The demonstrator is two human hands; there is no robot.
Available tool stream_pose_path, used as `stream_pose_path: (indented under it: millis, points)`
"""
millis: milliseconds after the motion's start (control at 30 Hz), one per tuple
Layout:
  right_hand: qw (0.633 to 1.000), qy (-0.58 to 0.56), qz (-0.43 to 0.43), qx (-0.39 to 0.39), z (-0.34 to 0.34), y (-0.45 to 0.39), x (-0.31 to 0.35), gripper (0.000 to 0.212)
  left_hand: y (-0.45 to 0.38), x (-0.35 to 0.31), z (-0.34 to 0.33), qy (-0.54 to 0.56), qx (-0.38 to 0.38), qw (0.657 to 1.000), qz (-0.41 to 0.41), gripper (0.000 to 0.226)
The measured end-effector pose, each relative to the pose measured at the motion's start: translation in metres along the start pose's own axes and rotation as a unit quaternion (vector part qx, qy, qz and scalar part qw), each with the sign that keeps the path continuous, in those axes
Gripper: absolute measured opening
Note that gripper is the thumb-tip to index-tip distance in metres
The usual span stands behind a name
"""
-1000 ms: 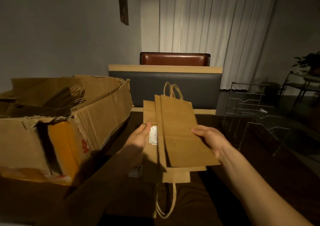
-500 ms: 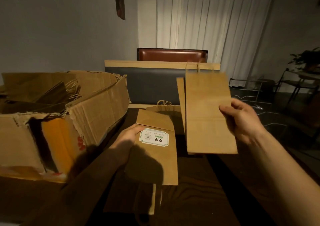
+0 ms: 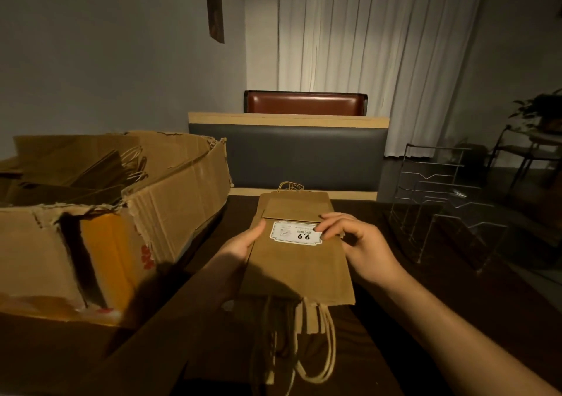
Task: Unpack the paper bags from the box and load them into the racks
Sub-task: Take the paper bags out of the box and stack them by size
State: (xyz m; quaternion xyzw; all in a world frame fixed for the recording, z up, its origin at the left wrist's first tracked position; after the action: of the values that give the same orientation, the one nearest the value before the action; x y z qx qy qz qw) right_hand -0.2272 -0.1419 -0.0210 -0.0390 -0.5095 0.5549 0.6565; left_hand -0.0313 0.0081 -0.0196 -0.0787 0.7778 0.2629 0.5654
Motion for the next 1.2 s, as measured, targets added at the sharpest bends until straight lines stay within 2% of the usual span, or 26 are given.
stream_pose_path:
  millis: [67, 100, 167, 233, 267, 333, 367, 467, 533, 567, 600, 667, 700, 767, 833, 900, 933, 1000, 1033, 1100, 1200]
  points:
    - [1.0, 0.016, 0.004, 0.019, -0.004, -0.001, 0.003, 0.015, -0.007, 0.002, 0.003, -0.016, 0.012, 0.999, -0.034, 0.044]
    - [0.999, 0.029, 0.005, 0.039, -0.006, -0.001, 0.003, 0.019, -0.008, 0.003, 0.003, -0.03, 0.013, 0.998, -0.045, 0.039]
    - [0.992, 0.067, -0.012, 0.102, -0.001, -0.002, 0.003, 0.038, -0.003, 0.001, 0.002, -0.058, 0.027, 0.996, -0.056, 0.029]
    - [0.978, 0.122, -0.041, 0.162, 0.012, -0.009, 0.01, 0.059, -0.002, -0.003, 0.005, -0.094, 0.054, 0.993, -0.055, 0.037]
    - [0.974, 0.146, -0.034, 0.17, 0.02, -0.016, 0.019, 0.061, -0.004, -0.007, 0.007, -0.132, 0.072, 0.987, -0.049, 0.042]
    - [0.962, 0.193, 0.012, 0.194, 0.026, -0.036, 0.043, 0.055, -0.001, -0.017, 0.001, -0.243, 0.109, 0.963, -0.028, 0.043]
    - [0.947, 0.222, 0.027, 0.233, 0.023, -0.047, 0.054, 0.059, 0.002, -0.023, -0.006, -0.292, 0.132, 0.947, -0.027, 0.039]
    - [0.873, 0.304, -0.013, 0.382, 0.004, -0.071, 0.073, 0.082, 0.008, -0.038, -0.029, -0.425, 0.198, 0.88, -0.07, 0.032]
    - [0.857, 0.295, -0.054, 0.419, 0.002, -0.078, 0.076, 0.067, 0.01, -0.049, -0.036, -0.474, 0.215, 0.85, -0.084, 0.039]
    - [0.86, 0.277, -0.065, 0.424, 0.007, -0.08, 0.076, 0.05, 0.013, -0.054, -0.037, -0.473, 0.231, 0.847, -0.079, 0.04]
    - [0.863, 0.266, -0.068, 0.424, 0.015, -0.081, 0.075, 0.033, 0.014, -0.058, -0.033, -0.435, 0.238, 0.864, -0.083, 0.039]
    - [0.885, 0.233, -0.091, 0.391, 0.039, -0.08, 0.066, 0.013, 0.019, -0.066, -0.021, -0.256, 0.242, 0.934, -0.066, 0.047]
    - [0.908, 0.195, -0.111, 0.354, 0.051, -0.077, 0.061, 0.011, 0.023, -0.066, -0.015, -0.135, 0.266, 0.953, -0.049, 0.052]
    - [0.95, 0.094, -0.157, 0.253, 0.073, -0.062, 0.048, 0.016, 0.023, -0.066, -0.005, 0.047, 0.297, 0.952, -0.064, 0.058]
    - [0.968, -0.024, -0.205, 0.14, 0.08, -0.045, 0.035, 0.025, 0.023, -0.058, -0.005, 0.102, 0.264, 0.954, -0.1, 0.077]
    - [0.964, -0.138, -0.227, 0.01, 0.073, -0.027, 0.023, 0.026, 0.015, -0.044, -0.018, 0.1, 0.233, 0.958, -0.135, 0.093]
    - [0.955, -0.18, -0.23, -0.047, 0.065, -0.02, 0.017, 0.027, 0.011, -0.035, -0.028, 0.069, 0.201, 0.963, -0.166, 0.09]
    - [0.938, -0.218, -0.235, -0.133, 0.046, -0.004, 0.01, 0.027, 0.006, -0.016, -0.055, -0.02, 0.141, 0.965, -0.221, 0.066]
    - [0.931, -0.229, -0.231, -0.164, 0.037, 0.003, 0.009, 0.026, 0.002, -0.006, -0.067, -0.051, 0.108, 0.962, -0.246, 0.059]
    - [0.932, -0.206, -0.215, -0.208, 0.025, 0.016, 0.011, 0.021, -0.008, 0.013, -0.086, -0.076, 0.068, 0.956, -0.275, 0.067]
    - [0.936, -0.166, -0.211, -0.227, 0.014, 0.039, 0.003, 0.026, -0.019, 0.037, -0.096, -0.09, 0.037, 0.959, -0.267, 0.076]
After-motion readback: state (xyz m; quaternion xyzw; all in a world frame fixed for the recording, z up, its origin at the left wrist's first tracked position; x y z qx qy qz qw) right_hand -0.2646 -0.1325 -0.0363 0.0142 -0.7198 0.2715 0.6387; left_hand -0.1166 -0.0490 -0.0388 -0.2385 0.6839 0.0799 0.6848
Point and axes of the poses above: each hand's wrist, its own y-axis away from the middle knuckle, its own z-axis out of the back of the hand, x = y × z, the point moved 1 cm from there along -y, towards the middle knuckle, and after that the axes turned 1 degree about -y, right-handed, at the moved point
